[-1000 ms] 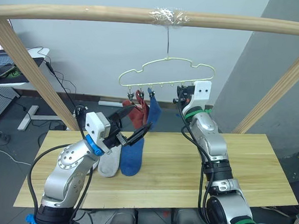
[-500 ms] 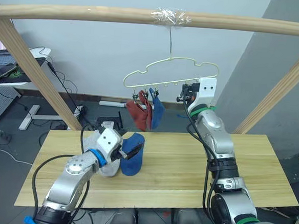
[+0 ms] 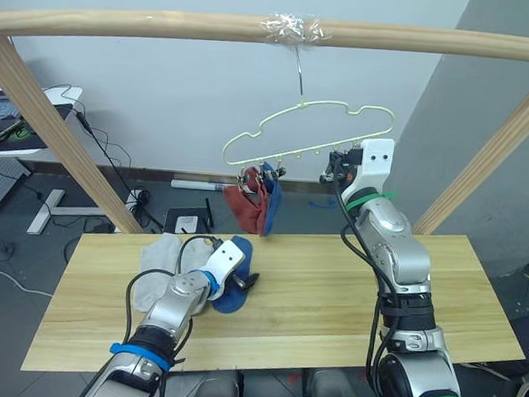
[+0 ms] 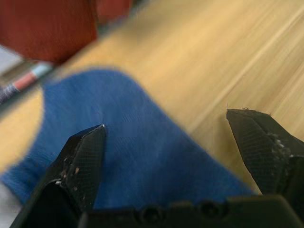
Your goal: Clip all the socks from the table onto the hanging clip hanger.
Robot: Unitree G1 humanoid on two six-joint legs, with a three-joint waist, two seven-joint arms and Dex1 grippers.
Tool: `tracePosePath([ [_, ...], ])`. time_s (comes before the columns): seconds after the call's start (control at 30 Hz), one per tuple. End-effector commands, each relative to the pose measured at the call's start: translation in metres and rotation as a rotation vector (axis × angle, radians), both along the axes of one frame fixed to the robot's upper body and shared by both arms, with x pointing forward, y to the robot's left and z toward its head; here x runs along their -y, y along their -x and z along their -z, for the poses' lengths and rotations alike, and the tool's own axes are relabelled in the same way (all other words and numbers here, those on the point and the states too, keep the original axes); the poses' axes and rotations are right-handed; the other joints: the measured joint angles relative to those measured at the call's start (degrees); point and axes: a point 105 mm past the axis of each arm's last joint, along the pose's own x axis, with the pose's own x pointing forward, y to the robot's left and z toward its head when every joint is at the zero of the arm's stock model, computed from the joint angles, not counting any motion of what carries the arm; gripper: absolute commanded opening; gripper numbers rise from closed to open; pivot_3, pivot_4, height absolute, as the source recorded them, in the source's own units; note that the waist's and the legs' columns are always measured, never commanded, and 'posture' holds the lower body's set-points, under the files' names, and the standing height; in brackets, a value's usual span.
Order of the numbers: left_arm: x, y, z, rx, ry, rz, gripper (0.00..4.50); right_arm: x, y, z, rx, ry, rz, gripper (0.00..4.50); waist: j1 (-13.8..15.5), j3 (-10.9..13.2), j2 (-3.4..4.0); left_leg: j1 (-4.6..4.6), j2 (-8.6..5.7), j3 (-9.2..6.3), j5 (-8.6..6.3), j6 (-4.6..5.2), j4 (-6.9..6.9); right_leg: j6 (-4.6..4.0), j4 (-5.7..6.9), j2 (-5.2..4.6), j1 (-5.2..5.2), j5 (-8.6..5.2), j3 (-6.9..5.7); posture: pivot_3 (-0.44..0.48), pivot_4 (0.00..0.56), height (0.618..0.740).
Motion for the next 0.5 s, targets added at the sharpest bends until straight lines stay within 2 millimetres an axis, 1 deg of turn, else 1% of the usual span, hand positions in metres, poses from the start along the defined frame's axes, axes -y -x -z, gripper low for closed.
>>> tracePosePath([
  [0.03, -0.01, 0.004, 0.009, -0.043, -0.02, -0.024, 4.5, 0.007, 0.003, -0.011, 0.031, -0.017, 0.026, 0.03, -0.13, 0.0, 0.0, 0.0, 0.0, 0.0, 0.0, 0.0, 0.02, 0.02, 0.01, 0.0, 0.0, 0.0, 0.0, -0.151, 0.155, 0.74],
  [0.13, -0.009, 0.008, 0.011, -0.055, 0.001, -0.009, 3.95, 0.009, 0.003, -0.01, 0.026, -0.02, 0.033, 0.0, -0.25, 0.0, 0.01, 0.01, 0.01, 0.0, 0.0, 0.0, 0.12, 0.04, 0.05, 0.0, 0.03, 0.01, 0.0, -0.151, 0.154, 0.74],
  [0.17, -0.009, 0.009, 0.011, -0.056, 0.005, -0.006, 3.63, 0.009, 0.003, -0.01, 0.026, -0.021, 0.034, 0.0, -0.25, 0.0, 0.01, 0.0, 0.01, 0.0, 0.0, 0.0, 0.15, 0.04, 0.05, 0.0, 0.03, 0.02, 0.0, -0.151, 0.154, 0.74],
  [0.2, -0.008, 0.009, 0.011, -0.056, 0.013, -0.004, 3.45, 0.01, 0.003, -0.009, 0.025, -0.022, 0.034, 0.0, -0.25, 0.0, 0.01, 0.0, 0.0, 0.0, 0.0, 0.0, 0.16, 0.05, 0.05, 0.0, 0.03, 0.02, 0.01, -0.151, 0.154, 0.74],
  [0.27, -0.005, 0.01, 0.008, -0.045, 0.033, 0.004, 2.88, 0.009, 0.003, -0.01, 0.025, -0.024, 0.034, 0.0, -0.25, -0.01, 0.01, -0.01, 0.0, 0.0, 0.0, 0.0, 0.16, 0.05, 0.03, 0.0, 0.04, 0.02, 0.01, -0.146, 0.152, 0.74],
  [0.33, 0.002, 0.011, 0.003, -0.028, 0.072, 0.022, 2.46, 0.009, 0.002, -0.009, 0.023, -0.03, 0.032, 0.0, -0.24, -0.01, 0.01, -0.02, 0.0, 0.0, 0.0, 0.0, 0.16, 0.05, 0.02, 0.0, 0.04, 0.02, 0.01, -0.141, 0.151, 0.74],
  [0.5, 0.01, 0.012, -0.004, -0.012, 0.113, 0.025, 1.31, 0.008, 0.002, -0.009, 0.019, -0.033, 0.024, 0.0, -0.13, 0.0, 0.01, -0.04, 0.0, -0.02, 0.0, 0.0, 0.17, 0.05, 0.0, -0.01, 0.04, 0.02, 0.01, -0.13, 0.145, 0.74],
])
